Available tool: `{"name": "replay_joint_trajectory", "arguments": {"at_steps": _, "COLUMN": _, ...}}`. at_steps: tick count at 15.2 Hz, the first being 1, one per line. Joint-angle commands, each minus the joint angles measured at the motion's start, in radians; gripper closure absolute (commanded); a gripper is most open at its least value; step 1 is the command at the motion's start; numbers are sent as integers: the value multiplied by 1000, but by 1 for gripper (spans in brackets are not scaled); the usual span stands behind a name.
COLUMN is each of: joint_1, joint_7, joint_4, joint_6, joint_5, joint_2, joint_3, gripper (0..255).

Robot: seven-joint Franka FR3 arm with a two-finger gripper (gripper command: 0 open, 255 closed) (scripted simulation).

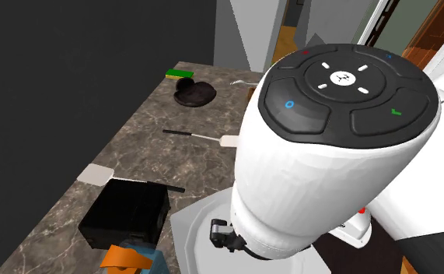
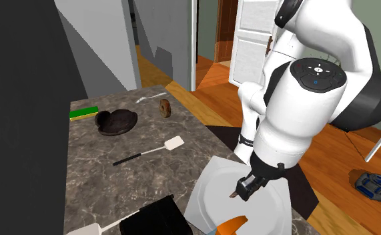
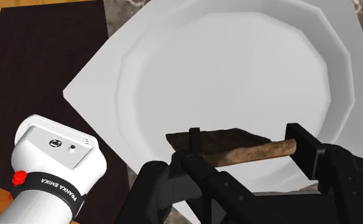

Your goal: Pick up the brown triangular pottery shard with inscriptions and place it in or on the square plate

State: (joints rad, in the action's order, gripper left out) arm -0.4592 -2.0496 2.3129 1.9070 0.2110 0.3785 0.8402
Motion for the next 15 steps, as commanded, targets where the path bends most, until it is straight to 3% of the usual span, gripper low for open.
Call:
{"name": "replay_joint_trajectory", "arguments": {"at_steps": 1, "joint_1": 5, "joint_7": -9, "joint_4": 14, "joint_6": 30, "joint_5": -6, "joint_2": -18, "joint_3": 14, "gripper": 255}}
{"name": "replay_joint_trajectory", "arguments": {"at_steps": 10, "joint_1": 31, "joint_7": -50, "joint_4": 87, "joint_6": 167, "joint_5": -36, "joint_2": -94, "joint_3": 72, "gripper": 255}}
{"name": "replay_joint_trajectory", "arguments": {"at_steps": 15, "joint_1": 31, "joint_7": -50, "joint_4": 87, "joint_6": 167, "joint_5": -36, "joint_2": -93, "joint_3": 72, "gripper": 255}}
